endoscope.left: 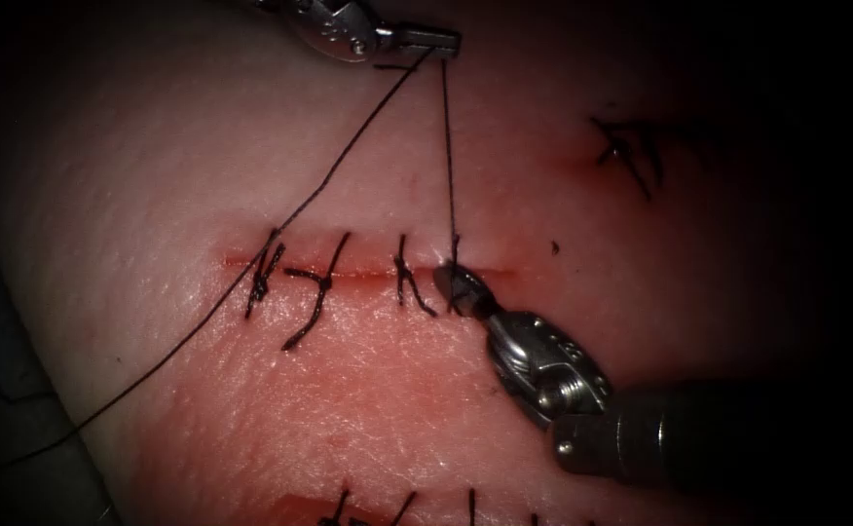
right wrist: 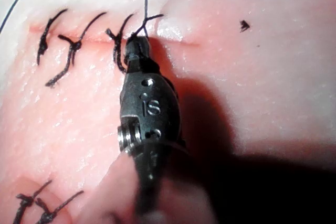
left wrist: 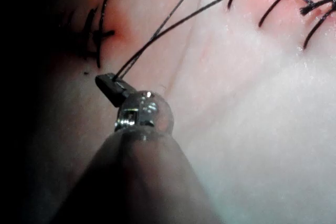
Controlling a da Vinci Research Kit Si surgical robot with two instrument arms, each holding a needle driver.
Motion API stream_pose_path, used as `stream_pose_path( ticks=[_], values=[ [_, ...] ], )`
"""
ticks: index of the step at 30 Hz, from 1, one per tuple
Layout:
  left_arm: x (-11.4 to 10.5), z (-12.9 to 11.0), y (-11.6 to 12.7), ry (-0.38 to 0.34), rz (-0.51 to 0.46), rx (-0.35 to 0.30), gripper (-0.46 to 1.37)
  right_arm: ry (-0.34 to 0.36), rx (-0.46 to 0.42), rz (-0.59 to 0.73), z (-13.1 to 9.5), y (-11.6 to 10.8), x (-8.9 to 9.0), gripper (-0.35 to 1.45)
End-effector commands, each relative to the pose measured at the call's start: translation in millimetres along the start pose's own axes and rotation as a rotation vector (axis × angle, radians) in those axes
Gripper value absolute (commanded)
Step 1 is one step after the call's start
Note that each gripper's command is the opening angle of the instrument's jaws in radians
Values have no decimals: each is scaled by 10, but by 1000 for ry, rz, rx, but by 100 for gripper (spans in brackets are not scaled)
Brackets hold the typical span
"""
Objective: Wound Closure
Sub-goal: Pull the right gripper down and the left gripper up to tighten the suture
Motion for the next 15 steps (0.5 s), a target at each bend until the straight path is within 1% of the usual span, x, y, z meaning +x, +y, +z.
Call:
stream_pose_path(
  ticks=[1, 8, 11, 15],
  values=[
    [-2, 1, -1, 0, 1, -2, -35, -1, -3, 0, -1, -1, 0, -35],
    [-16, 5, -6, -7, 20, -3, -35, -5, -1, 0, -4, -3, -2, -35],
    [-24, 5, -8, -16, 19, 19, -35, 0, 3, 0, -5, -4, -4, -35],
    [-28, 6, -10, -28, 23, 20, -35, 4, 7, 0, -6, -5, -5, -35]
  ],
)
